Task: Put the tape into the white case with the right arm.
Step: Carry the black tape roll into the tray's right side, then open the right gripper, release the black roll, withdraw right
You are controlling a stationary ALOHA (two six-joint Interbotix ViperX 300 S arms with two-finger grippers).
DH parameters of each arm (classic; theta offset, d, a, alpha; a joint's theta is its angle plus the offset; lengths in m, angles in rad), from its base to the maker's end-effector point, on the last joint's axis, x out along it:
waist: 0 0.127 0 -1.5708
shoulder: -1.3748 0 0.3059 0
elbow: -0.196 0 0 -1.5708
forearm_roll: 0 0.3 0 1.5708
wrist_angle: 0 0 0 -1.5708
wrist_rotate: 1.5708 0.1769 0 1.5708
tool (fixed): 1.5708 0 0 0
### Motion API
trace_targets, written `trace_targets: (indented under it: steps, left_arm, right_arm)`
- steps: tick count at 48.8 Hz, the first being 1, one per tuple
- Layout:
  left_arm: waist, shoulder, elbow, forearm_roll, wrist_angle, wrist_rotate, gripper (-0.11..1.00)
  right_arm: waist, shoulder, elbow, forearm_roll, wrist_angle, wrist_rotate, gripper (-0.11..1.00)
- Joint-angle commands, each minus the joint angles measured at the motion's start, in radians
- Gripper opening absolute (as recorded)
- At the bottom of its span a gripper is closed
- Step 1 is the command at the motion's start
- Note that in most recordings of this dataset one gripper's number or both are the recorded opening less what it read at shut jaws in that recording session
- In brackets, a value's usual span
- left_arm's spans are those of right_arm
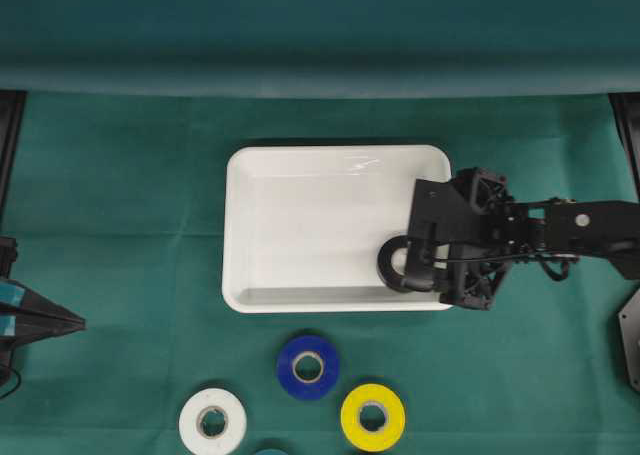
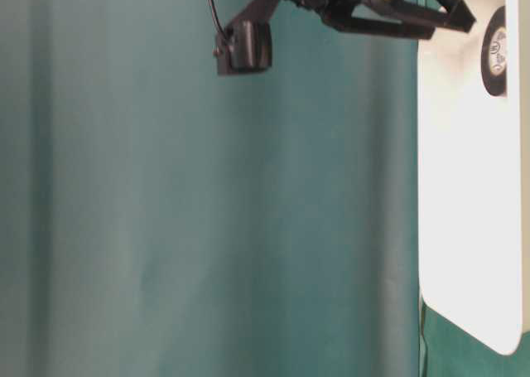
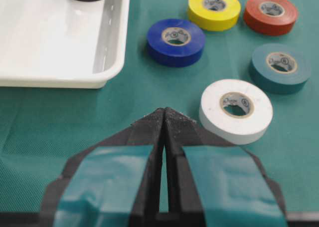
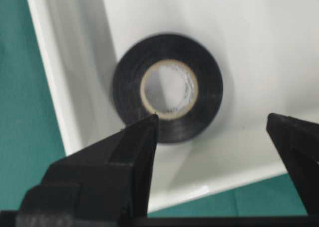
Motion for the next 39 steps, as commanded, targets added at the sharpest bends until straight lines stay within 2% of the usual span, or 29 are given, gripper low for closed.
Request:
trace_targets:
  steps: [1,23,39]
  left_arm:
    - [0.002,0.008,-0.011,0.000,-0.005,0.002,0.00]
    - [0.002,0.008,-0.011,0.000,-0.005,0.002,0.00]
    - [0.002,0.008,-0.011,0.000,-0.005,0.000,0.00]
  right_arm:
    - [0.000,-0.069,0.025,-0.003,-0.005,0.003,0.62]
    - [0.005,-0.463,0.348,0.005,-0.115,0.012,0.61]
    - [0.011,-0.630,0.428,0.006,-0.124,0.012,0.61]
